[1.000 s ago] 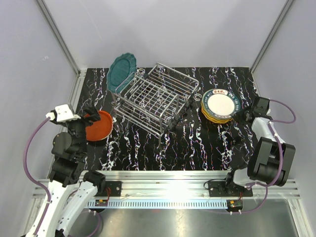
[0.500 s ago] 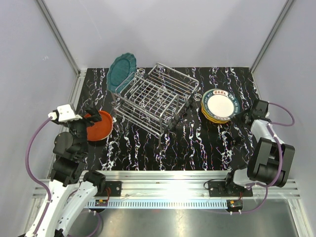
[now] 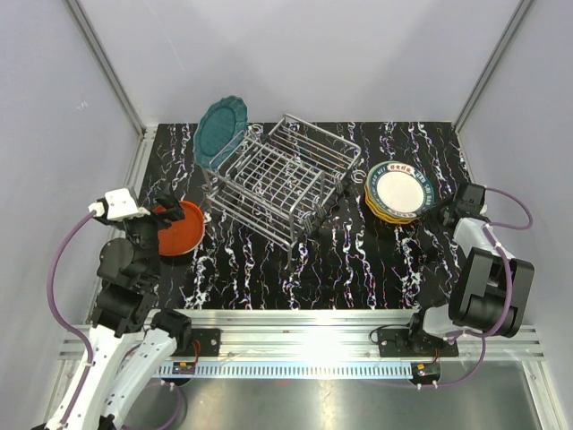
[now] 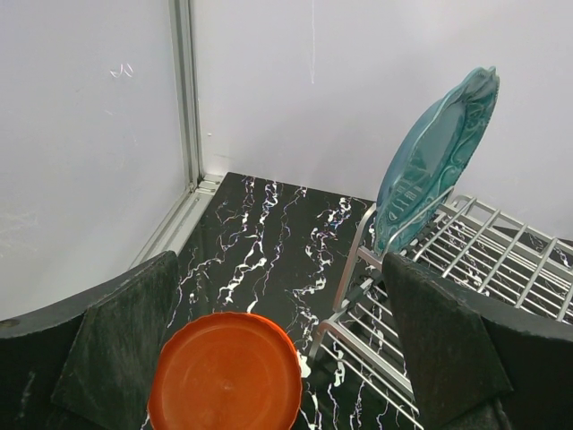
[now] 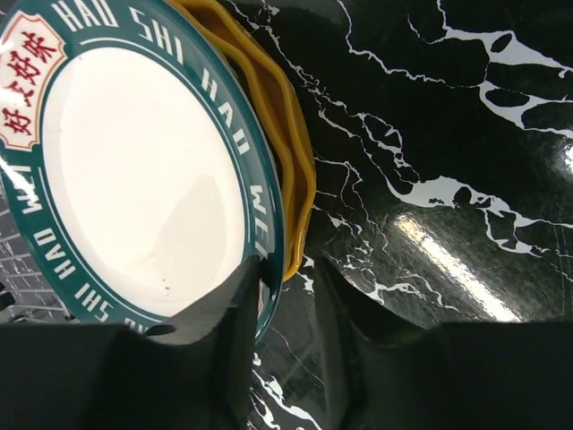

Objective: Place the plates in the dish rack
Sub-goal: Grab a plate with the right arm, then pass the plate from the right arm to the left, then insert the plate into the dish rack

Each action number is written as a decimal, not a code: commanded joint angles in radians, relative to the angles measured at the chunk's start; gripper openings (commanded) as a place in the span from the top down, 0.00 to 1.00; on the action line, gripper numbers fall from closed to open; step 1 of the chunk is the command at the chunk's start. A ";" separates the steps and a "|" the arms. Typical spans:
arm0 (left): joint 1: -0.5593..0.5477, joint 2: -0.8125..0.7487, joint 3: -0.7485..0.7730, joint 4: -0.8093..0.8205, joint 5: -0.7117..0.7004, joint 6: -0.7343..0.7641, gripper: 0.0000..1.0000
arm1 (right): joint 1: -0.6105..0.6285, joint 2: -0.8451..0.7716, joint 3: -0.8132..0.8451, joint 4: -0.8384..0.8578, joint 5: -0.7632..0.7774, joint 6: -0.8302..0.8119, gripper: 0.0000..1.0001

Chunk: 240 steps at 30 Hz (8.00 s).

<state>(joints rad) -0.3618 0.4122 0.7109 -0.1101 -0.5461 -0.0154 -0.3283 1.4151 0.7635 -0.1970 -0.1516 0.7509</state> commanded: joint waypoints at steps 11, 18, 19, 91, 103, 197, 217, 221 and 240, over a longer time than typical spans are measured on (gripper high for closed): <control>-0.005 0.023 0.004 0.052 -0.006 0.009 0.01 | -0.002 0.081 0.002 0.097 -0.036 -0.005 0.45; -0.005 0.027 0.005 0.050 -0.002 0.009 0.01 | 0.000 0.087 0.002 0.140 -0.042 -0.002 0.45; -0.005 0.027 0.005 0.052 0.000 0.009 0.01 | 0.000 0.090 0.000 0.149 -0.051 0.002 0.45; -0.051 -0.001 -0.001 0.049 0.005 0.009 0.01 | 0.000 -0.321 0.145 -0.067 -0.123 0.105 1.00; -0.066 0.115 0.217 -0.103 0.362 -0.164 0.01 | 0.000 -0.465 0.263 -0.084 -0.178 0.088 1.00; -0.075 0.419 0.458 -0.077 0.321 0.224 1.00 | 0.854 -0.288 0.407 0.027 -0.108 -0.171 0.11; -0.075 0.586 0.522 -0.057 0.219 0.362 1.00 | 0.684 -0.229 0.376 0.094 -0.270 -0.163 0.10; -0.075 0.608 0.526 -0.057 0.215 0.368 1.00 | 0.667 -0.226 0.376 0.094 -0.275 -0.170 0.10; -0.075 0.632 0.490 -0.013 0.203 0.362 0.98 | 0.612 -0.205 0.349 0.113 -0.312 -0.162 0.10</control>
<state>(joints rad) -0.4355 1.0504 1.1759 -0.2642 -0.3202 0.3443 0.2928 1.2114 1.1164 -0.1360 -0.4393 0.5911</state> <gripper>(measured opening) 0.145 0.900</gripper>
